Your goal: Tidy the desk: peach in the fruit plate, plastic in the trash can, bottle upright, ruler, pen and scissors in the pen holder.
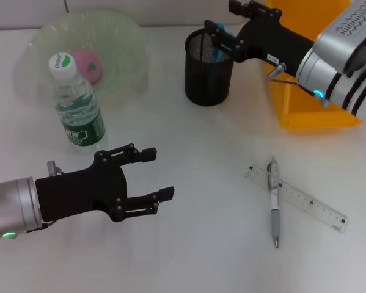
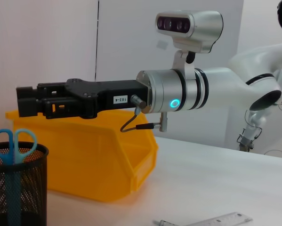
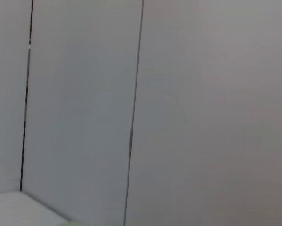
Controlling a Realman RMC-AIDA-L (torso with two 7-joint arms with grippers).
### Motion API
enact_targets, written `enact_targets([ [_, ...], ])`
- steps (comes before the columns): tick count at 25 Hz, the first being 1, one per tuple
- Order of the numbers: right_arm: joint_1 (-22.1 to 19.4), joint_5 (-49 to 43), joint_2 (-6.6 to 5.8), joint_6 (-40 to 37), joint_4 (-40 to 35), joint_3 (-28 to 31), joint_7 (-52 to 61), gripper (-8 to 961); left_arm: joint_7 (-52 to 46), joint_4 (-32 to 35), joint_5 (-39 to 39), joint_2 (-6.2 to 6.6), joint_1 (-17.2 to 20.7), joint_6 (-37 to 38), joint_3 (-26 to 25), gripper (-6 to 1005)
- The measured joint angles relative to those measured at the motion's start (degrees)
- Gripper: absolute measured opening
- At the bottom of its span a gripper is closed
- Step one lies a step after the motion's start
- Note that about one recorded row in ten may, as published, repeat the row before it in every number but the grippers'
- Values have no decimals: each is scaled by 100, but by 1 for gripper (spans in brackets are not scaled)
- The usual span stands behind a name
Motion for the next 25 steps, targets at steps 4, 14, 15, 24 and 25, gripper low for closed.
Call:
enact_targets([
  [4,-436,76,0,-244,-634,-15,387,610,1,6,3,0,5,0,1,795],
  [14,-1147,-4465,-159,-546,-4151,514,6638,814,-29,32,13,10,50,38,0,795],
  [15,-1100,-5276,-153,-791,-4472,582,7457,837,-29,32,13,10,50,38,0,795],
  [24,-206,-9550,-99,-3908,-5622,1007,10448,833,0,17,6,9,47,39,-8,794],
  [25,-195,-9696,-98,-3965,-5623,991,10469,832,0,17,6,9,47,39,-8,794],
])
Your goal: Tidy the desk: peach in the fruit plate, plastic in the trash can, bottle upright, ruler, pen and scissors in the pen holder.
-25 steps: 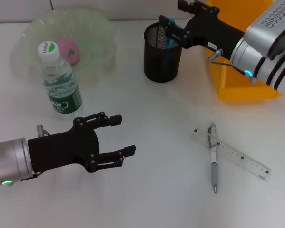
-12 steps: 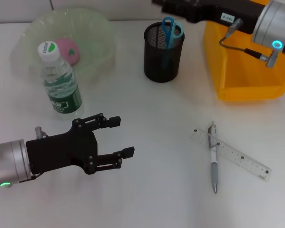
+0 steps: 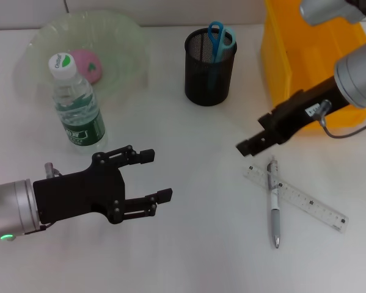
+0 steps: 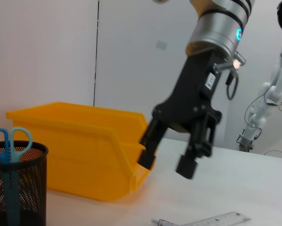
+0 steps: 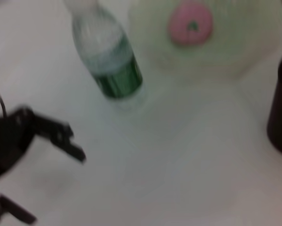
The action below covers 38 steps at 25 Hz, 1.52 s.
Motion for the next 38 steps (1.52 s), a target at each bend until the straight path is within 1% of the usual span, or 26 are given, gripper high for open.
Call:
enact_targets([
  [1,14,-246,7,-70,31,-32,15,832,0,4,0,0,3,0,0,794],
  [5,26,-450,22,-3,192,-137,-7,832,1,13,-1,0,4,-4,-2,794],
  [6,32,-518,27,135,350,-309,-62,832,1,13,-3,0,-10,-7,-2,794],
  [7,32,-518,27,135,350,-309,-62,832,1,13,-3,0,-10,-7,-2,794],
  [10,53,-625,28,336,551,-569,-98,832,1,13,-5,0,-20,-7,-2,794],
  [11,101,-701,28,448,732,-686,-98,831,-6,14,-7,0,-32,-6,-2,794],
  [16,230,-724,46,572,1092,-750,-118,831,-7,14,-7,0,-37,-4,-2,794],
  [21,261,-745,52,683,1198,-957,-99,831,-2,15,-7,0,-38,-3,-2,794],
  [25,265,-754,54,744,1238,-1005,-86,832,0,14,-3,0,-38,-3,-2,794],
  [36,283,-730,63,881,1318,-1075,-87,740,1,15,-2,0,-25,-2,-2,795],
  [38,285,-730,63,883,1320,-1080,-87,698,1,14,4,0,-18,-3,-2,795],
])
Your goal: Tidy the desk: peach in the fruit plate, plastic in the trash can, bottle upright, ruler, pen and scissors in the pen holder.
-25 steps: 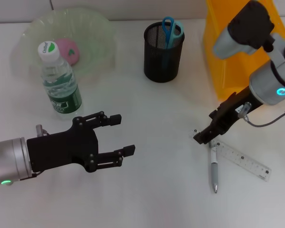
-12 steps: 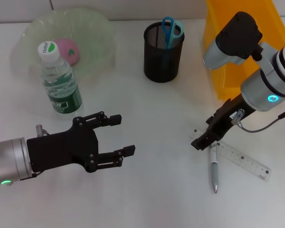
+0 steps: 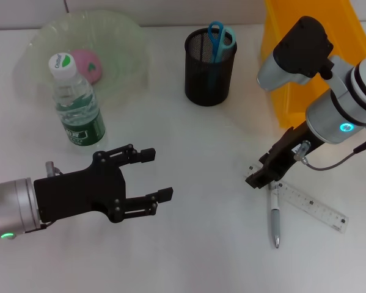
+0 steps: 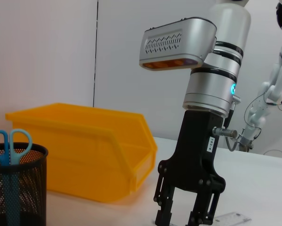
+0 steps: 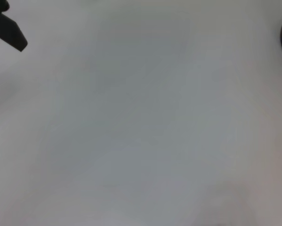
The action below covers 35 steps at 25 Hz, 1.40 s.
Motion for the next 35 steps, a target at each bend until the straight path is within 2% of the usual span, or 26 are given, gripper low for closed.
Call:
enact_targets([
  [6,17,0,0,74,45,0,0,572,0,0,0,0,3,0,0,795],
  [23,288,2,9,214,596,2,-48,524,0,0,-3,0,11,-2,1,794],
  [33,355,37,9,201,562,14,-29,370,-8,23,-11,0,15,6,0,794],
  [35,338,52,9,177,491,31,-28,369,-9,23,-11,0,15,7,0,794],
])
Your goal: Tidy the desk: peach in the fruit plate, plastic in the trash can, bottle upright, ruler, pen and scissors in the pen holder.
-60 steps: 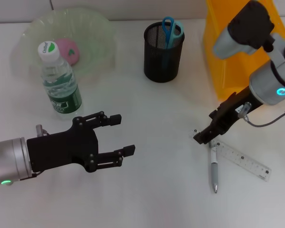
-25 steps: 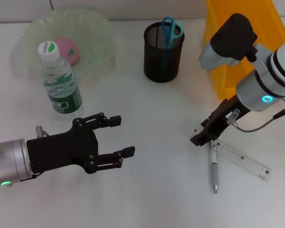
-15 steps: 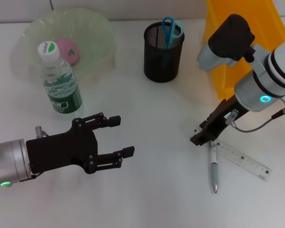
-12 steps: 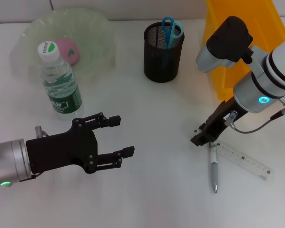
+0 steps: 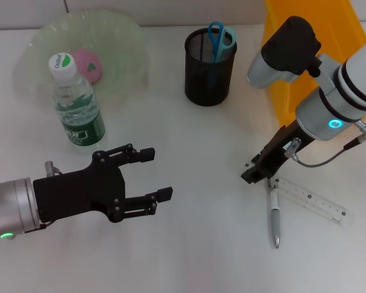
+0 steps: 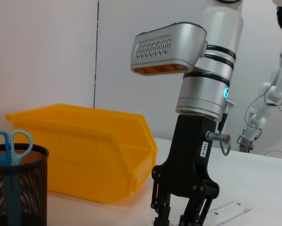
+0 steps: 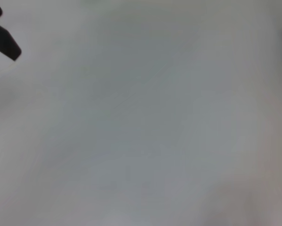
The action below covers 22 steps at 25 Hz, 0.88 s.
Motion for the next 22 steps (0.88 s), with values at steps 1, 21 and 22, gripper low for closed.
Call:
enact_targets([
  [1,0,0,0,0,0,0,0,369,0,1,0,0,0,0,0,794],
  [21,-768,3953,-31,1156,-1592,1667,-2146,369,3,3,0,0,-20,2,0,795],
  [22,-795,4326,-33,1325,-1454,1671,-2490,369,4,3,0,0,-13,2,0,795],
])
